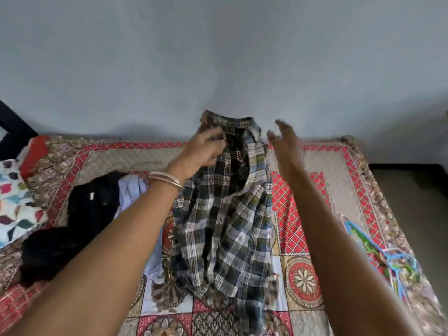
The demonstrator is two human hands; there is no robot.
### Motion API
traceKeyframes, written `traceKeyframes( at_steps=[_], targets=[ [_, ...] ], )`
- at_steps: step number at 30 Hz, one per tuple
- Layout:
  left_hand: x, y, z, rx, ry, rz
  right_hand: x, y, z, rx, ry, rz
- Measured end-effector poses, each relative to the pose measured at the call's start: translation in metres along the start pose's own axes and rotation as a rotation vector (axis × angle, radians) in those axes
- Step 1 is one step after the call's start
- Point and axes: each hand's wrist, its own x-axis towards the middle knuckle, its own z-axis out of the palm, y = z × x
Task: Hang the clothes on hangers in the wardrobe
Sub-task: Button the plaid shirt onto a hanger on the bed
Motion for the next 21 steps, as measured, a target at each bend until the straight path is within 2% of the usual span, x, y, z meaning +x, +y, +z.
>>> traceKeyframes(
  at_steps=[1, 3, 6, 7, 9, 11, 13, 15, 16, 18, 21],
  targets=[
    [0.001, -0.024, 0.001, 0.127, 0.052, -0.052, -0.012, 0.023, 0.001, -0.062, -0.052, 0.022],
    [0.029, -0.107, 0.006, 0.272, 0.129, -0.227, -0.028, 0.119, 0.020, -0.229, -0.155, 0.214],
    [0.038, -0.206, 0.013, 0.063, 0.151, -0.596, -0.071, 0.223, 0.032, -0.477, -0.274, 0.498],
    [0.045, -0.251, 0.017, 0.088, 0.132, -0.675, -0.086, 0.261, 0.039, -0.507, -0.317, 0.586],
    [0.037, -0.283, 0.016, 0.314, 0.151, -0.670, -0.113, 0.289, 0.039, -0.548, -0.355, 0.643],
    [0.035, -0.338, 0.019, 0.555, 0.098, -0.698, -0.136, 0.338, 0.052, -0.716, -0.431, 0.717],
    [0.018, -0.384, 0.021, 0.752, -0.056, -0.704, -0.167, 0.369, 0.059, -0.838, -0.467, 0.783],
    [-0.002, -0.417, 0.026, 0.937, -0.177, -0.647, -0.191, 0.387, 0.059, -0.870, -0.434, 0.850],
    [-0.007, -0.426, 0.031, 1.062, -0.186, -0.568, -0.196, 0.395, 0.058, -0.897, -0.440, 0.867],
    [-0.021, -0.447, 0.036, 1.175, -0.012, -0.518, -0.213, 0.411, 0.057, -0.956, -0.413, 0.876],
    [-0.024, -0.457, 0.036, 1.063, 0.232, -0.561, -0.217, 0.417, 0.057, -0.879, -0.150, 0.770]
  ],
)
